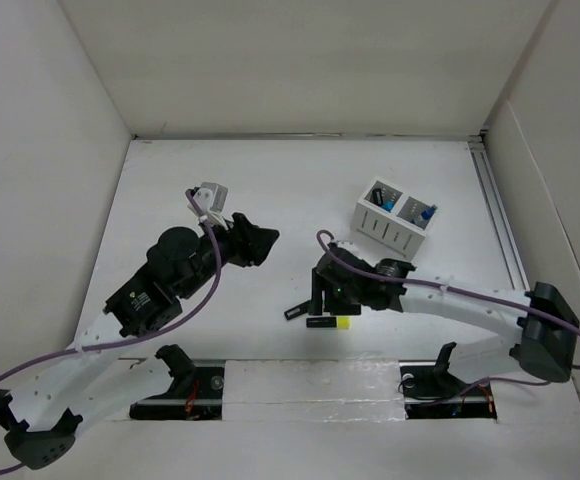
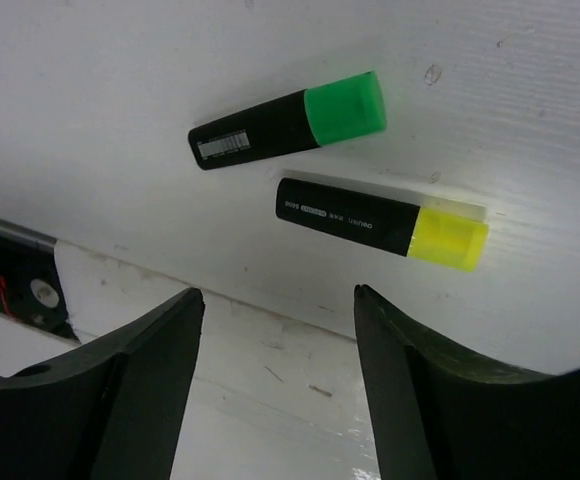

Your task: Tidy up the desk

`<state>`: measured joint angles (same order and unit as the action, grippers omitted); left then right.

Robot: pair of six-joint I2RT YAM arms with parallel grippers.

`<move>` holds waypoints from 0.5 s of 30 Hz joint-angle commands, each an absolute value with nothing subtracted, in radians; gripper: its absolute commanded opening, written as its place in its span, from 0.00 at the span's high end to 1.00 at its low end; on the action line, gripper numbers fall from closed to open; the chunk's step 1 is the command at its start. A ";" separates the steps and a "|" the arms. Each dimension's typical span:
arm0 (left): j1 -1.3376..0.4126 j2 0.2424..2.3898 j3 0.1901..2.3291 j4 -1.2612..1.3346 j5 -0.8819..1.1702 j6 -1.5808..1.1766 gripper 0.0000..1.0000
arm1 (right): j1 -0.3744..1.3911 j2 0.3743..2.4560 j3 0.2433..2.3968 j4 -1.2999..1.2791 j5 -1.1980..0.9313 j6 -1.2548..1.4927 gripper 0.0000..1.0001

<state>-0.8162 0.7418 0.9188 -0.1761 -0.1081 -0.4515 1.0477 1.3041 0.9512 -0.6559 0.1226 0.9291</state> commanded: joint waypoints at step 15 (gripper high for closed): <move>-0.813 0.565 0.833 -0.193 -0.031 -0.526 0.51 | 1.060 1.528 0.985 -0.472 0.294 1.253 0.37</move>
